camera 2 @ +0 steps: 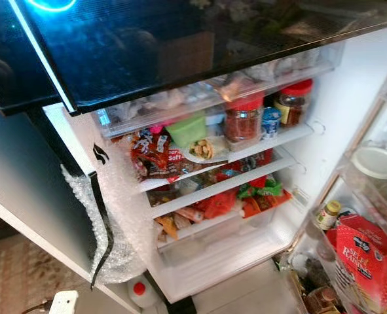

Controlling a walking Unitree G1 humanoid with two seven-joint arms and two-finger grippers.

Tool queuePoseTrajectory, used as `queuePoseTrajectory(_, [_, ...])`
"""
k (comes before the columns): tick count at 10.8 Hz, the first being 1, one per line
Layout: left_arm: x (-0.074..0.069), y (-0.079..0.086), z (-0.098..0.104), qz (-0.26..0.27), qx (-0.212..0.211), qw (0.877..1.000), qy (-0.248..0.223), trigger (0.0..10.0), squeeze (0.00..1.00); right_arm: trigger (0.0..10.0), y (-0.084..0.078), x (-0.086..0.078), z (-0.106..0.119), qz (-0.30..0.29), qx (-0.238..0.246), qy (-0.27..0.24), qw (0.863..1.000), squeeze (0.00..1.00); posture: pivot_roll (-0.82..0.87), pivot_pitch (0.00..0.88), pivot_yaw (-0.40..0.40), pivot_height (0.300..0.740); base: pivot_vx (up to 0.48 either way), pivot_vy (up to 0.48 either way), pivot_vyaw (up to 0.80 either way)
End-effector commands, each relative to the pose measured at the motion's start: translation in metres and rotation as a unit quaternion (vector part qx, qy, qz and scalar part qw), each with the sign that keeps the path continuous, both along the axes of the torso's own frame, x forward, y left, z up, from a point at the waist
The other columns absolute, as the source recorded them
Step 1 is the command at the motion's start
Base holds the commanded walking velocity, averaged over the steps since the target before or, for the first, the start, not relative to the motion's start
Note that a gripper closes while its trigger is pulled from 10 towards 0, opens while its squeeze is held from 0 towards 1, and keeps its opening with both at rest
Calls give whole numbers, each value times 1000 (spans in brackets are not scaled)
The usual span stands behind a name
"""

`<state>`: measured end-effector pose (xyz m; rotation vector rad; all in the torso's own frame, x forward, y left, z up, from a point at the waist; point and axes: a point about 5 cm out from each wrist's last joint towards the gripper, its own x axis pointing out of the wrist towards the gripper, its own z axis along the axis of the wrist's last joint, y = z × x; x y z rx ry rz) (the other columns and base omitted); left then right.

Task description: Restocking fridge

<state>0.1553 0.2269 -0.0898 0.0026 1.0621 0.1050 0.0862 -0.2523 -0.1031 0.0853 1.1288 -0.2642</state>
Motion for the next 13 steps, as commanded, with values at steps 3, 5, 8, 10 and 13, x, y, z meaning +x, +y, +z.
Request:
queuePoseTrajectory(3, [-1,6,1,0,9,1000,3,10000,0,10000,1,-2,-1,8,1,6,1000,0,-171,0,103,740,0,-328,342])
queuePoseTrajectory(5, [-1,7,1,-3,9,1000,4,10000,0,10000,1,-2,-1,-3,3,4,1000,0,-173,0,105,740,0,-289,0])
queuePoseTrajectory(8, [-2,7,1,-4,10,1000,4,10000,0,10000,1,-3,-1,-3,2,3,1000,0,-177,0,108,740,0,0,0])
queuePoseTrajectory(10, [-2,7,1,-4,10,1000,4,10000,0,10000,0,-2,0,-3,-5,-1,1000,0,-174,0,108,740,0,0,0])
queuePoseTrajectory(13, [-1,8,1,-5,10,1000,4,10000,0,10000,-5,-1,1,6,-62,5,998,0,-172,0,109,740,0,0,0])
